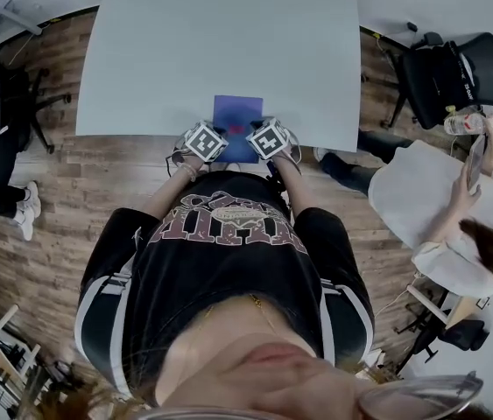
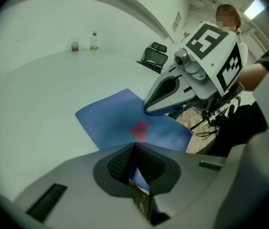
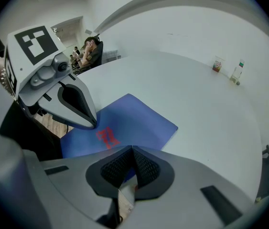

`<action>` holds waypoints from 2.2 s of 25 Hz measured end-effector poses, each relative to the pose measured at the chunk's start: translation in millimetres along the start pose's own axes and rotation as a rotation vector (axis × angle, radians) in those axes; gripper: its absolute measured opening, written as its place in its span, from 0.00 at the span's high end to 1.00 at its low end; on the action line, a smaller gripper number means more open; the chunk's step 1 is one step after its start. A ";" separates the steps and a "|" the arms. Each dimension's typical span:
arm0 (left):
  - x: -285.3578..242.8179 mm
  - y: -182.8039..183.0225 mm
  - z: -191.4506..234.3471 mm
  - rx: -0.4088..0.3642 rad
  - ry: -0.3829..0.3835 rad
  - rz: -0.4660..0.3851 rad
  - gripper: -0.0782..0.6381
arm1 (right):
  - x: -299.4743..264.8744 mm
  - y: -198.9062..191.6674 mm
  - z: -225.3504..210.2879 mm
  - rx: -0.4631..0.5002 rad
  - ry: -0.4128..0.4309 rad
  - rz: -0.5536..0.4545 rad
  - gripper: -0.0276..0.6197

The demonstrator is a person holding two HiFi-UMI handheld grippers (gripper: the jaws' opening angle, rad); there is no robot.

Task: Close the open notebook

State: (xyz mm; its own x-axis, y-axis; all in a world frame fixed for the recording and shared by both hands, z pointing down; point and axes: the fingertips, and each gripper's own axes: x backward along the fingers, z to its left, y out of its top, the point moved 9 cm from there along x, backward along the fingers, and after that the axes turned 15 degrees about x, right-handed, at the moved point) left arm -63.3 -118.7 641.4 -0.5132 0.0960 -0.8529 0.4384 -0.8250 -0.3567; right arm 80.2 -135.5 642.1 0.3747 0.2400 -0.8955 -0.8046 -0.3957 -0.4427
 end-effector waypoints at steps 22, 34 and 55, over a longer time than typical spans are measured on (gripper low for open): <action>0.1 -7.2 7.8 0.077 -0.016 -0.017 0.83 | -1.6 -2.6 4.7 -0.035 -0.011 -0.050 0.93; 10.5 -3.0 -14.2 0.018 -0.001 -0.139 0.83 | 25.4 0.1 7.1 -0.061 -0.117 -0.170 0.93; 64.9 9.1 -45.3 0.094 -0.064 -0.379 0.83 | 91.9 18.8 14.3 -0.109 -0.278 -0.391 0.93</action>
State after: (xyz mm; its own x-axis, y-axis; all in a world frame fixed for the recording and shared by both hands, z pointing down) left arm -59.1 -94.8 565.5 -0.6720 0.3715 -0.6406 0.1406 -0.7853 -0.6029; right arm 93.0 -108.2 552.1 0.4899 0.6109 -0.6219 -0.5695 -0.3159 -0.7589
